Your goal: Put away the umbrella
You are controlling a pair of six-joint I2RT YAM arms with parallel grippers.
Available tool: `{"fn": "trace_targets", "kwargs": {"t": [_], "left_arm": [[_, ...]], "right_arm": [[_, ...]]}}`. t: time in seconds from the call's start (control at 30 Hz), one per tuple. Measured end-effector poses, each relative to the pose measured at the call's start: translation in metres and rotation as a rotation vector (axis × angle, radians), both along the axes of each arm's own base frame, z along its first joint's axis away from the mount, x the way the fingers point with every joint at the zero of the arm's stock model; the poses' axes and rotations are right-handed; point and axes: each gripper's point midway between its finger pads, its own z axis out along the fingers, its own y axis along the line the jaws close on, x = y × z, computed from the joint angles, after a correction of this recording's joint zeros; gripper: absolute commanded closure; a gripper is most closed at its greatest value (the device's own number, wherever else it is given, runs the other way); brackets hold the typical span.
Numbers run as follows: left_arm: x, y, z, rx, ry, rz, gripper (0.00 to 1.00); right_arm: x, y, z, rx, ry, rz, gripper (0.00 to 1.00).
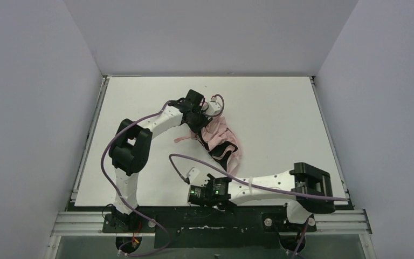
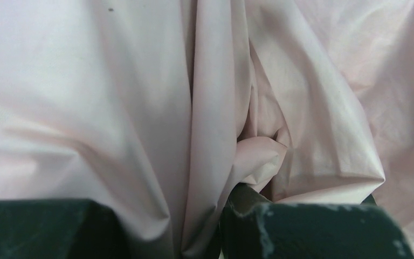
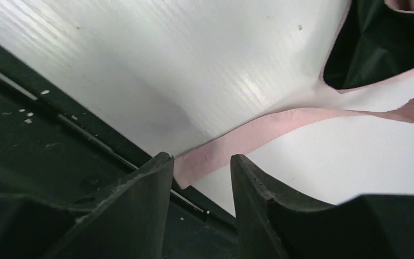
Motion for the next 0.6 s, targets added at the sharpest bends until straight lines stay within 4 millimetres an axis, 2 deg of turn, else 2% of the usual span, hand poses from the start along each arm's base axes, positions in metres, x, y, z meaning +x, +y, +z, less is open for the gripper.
{"fn": "trace_targets", "kwargs": {"t": [0.1, 0.2, 0.3, 0.37, 0.47, 0.6], "left_arm": [[-0.001, 0.000, 0.000, -0.002, 0.001, -0.008, 1.00], [-0.001, -0.001, 0.000, -0.003, 0.001, -0.011, 1.00], [-0.001, -0.001, 0.000, -0.004, 0.000, -0.014, 1.00], [-0.001, -0.001, 0.000, -0.003, 0.000, -0.015, 1.00], [-0.001, -0.001, 0.000, -0.002, -0.001, -0.018, 1.00], [-0.001, -0.001, 0.000, -0.002, -0.002, -0.020, 1.00]], "right_arm": [[0.004, 0.002, 0.025, 0.136, -0.012, -0.028, 0.47], [0.018, -0.002, 0.062, 0.309, -0.058, -0.100, 0.45], [0.038, -0.014, 0.095, 0.454, -0.102, -0.217, 0.42], [0.058, -0.031, 0.109, 0.522, -0.135, -0.333, 0.39], [0.082, -0.062, 0.111, 0.544, -0.166, -0.485, 0.32], [0.099, -0.096, 0.091, 0.481, -0.127, -0.622, 0.28]]}}
